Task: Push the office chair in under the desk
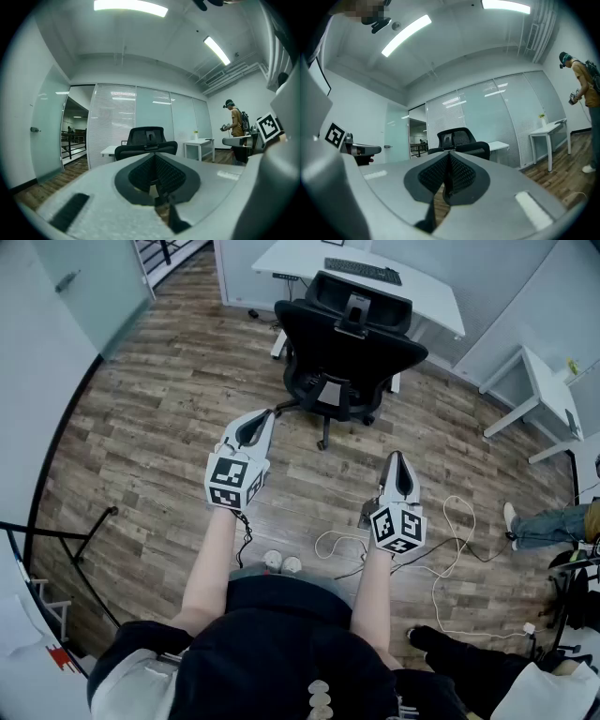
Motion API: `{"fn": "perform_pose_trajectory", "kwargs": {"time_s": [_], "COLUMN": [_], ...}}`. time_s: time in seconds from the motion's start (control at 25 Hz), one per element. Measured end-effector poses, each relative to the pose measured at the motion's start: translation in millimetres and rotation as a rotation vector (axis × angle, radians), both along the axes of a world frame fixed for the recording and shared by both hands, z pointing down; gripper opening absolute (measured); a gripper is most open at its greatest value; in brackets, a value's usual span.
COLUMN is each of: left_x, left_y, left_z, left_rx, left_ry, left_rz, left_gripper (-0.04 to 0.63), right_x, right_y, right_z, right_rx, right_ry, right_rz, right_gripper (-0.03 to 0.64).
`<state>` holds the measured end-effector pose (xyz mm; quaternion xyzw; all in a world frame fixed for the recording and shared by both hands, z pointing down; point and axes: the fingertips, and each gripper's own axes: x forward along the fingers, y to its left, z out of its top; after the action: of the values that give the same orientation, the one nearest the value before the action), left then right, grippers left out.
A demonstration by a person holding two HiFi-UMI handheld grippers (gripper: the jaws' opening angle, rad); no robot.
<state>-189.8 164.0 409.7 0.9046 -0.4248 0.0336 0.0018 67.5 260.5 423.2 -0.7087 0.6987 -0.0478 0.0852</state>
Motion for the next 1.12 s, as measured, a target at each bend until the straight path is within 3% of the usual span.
{"fn": "perform_pose_trajectory", "kwargs": {"time_s": [0.8, 1.12], "left_x": [7.0, 8.5], "left_y": [-0.4, 8.3], "left_z": [4.6, 4.5], "left_rx": [-0.015, -0.011], "left_ry": [0.002, 0.037], "left_rz": [0.004, -0.007], "left_gripper": [0.008, 0.008], "right_x": [-0.4, 3.2], "right_y": [-0.5, 4.5], "right_z": [2.6, 9.9], "right_rx": [0.010, 0.009], "right_ry": [-0.013, -0.038], "right_rz": [-0.040, -0.068], "right_gripper": [0.011, 0.100]}}
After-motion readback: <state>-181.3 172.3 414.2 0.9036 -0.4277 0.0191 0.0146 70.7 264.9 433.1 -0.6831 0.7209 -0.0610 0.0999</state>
